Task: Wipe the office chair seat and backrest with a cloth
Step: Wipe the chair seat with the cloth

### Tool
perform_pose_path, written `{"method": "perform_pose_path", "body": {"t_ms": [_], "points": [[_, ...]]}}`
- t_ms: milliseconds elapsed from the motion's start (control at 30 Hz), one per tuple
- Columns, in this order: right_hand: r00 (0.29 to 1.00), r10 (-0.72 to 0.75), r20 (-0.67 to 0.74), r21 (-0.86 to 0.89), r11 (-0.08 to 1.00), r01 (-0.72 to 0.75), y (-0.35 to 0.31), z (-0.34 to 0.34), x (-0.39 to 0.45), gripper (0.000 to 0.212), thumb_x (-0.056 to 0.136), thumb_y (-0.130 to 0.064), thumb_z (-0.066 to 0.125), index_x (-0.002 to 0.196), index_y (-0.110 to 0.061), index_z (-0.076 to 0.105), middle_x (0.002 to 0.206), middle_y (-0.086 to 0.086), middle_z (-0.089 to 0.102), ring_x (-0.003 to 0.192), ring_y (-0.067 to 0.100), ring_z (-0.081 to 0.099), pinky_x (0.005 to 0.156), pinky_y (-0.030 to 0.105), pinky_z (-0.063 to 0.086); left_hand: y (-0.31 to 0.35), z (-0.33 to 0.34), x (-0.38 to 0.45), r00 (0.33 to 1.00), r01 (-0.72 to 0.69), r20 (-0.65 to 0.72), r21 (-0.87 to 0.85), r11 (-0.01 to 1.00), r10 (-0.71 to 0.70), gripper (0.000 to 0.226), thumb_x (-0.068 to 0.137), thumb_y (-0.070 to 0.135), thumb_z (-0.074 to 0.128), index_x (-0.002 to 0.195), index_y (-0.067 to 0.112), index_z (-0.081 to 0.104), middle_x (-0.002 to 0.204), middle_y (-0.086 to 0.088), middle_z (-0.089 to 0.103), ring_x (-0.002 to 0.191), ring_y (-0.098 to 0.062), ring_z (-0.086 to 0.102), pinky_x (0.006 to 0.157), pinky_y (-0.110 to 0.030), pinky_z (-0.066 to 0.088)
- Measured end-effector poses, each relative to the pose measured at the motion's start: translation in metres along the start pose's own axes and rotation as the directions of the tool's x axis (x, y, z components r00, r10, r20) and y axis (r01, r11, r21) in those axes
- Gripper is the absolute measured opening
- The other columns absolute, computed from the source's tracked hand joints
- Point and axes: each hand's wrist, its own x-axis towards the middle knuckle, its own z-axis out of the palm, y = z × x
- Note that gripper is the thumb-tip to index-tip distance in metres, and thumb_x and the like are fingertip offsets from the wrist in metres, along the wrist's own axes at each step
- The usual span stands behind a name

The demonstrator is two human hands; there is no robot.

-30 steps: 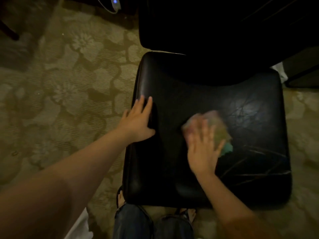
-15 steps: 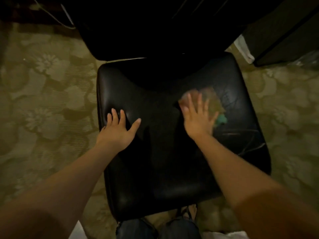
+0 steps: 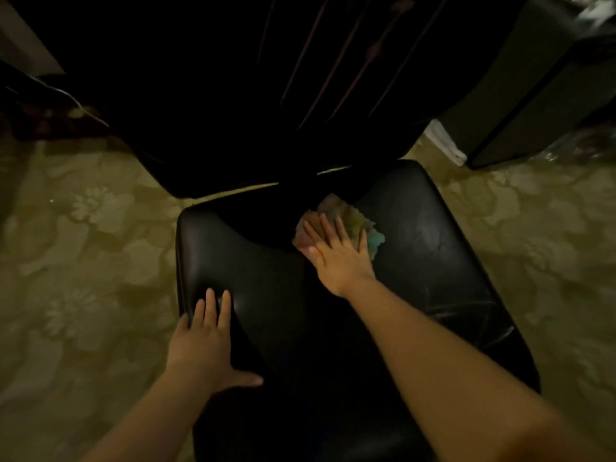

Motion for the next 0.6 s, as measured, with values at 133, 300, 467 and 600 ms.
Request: {"method": "perform_pose_path", "body": {"t_ms": [133,300,467,600], "points": [[0.961,-0.275,0.026,-0.009,0.961,0.276,-0.053,0.031,-0.057,0.055,0.093,-0.044,0.002,0.147,-0.037,-0.005,0.151,-0.007,-0.020,0.137,0.020,-0.025,0.108,0.056,-0.015,0.001,0.003,-0.009,0.998,0.010,-0.055,-0.038,0.999,-0.012,0.134,0.057,0.080,0.051,0.139,0.006,-0.024,0.152,-0.019,-0.017,0.142,-0.028,-0.008,0.116,-0.041,0.004],[0.870,-0.492,-0.032,-0.173,0.860,0.480,-0.024,0.016,-0.025,0.050,0.095,-0.036,0.026,0.145,-0.030,0.032,0.156,0.003,0.018,0.143,0.023,0.011,0.111,0.054,0.009,-0.005,-0.017,0.005,0.988,0.008,-0.151,-0.120,0.993,-0.026,0.134,0.056,0.082,0.050,0.139,0.008,-0.025,0.151,-0.015,-0.025,0.140,-0.025,-0.018,0.114,-0.047,-0.003],[0.954,0.298,-0.039,0.004,0.955,-0.298,-0.006,-0.017,0.066,0.055,0.101,-0.035,0.020,0.148,-0.036,-0.008,0.157,-0.003,-0.016,0.142,0.020,-0.017,0.109,0.059,-0.008,-0.007,-0.022,0.027,0.994,-0.007,-0.105,-0.023,1.000,0.004,0.135,0.058,0.076,0.057,0.139,0.006,-0.025,0.151,-0.017,-0.023,0.141,-0.029,-0.013,0.115,-0.045,-0.001],[0.991,-0.080,-0.107,-0.022,0.997,0.078,-0.070,0.004,0.036,0.050,0.101,-0.038,0.026,0.148,-0.038,0.011,0.158,-0.003,-0.005,0.144,0.022,-0.009,0.110,0.062,-0.002,-0.013,-0.016,0.025,0.994,-0.034,-0.109,-0.065,0.997,0.026,0.133,0.056,0.077,0.057,0.141,0.011,-0.023,0.152,-0.013,-0.022,0.142,-0.025,-0.013,0.115,-0.043,0.004]]}}
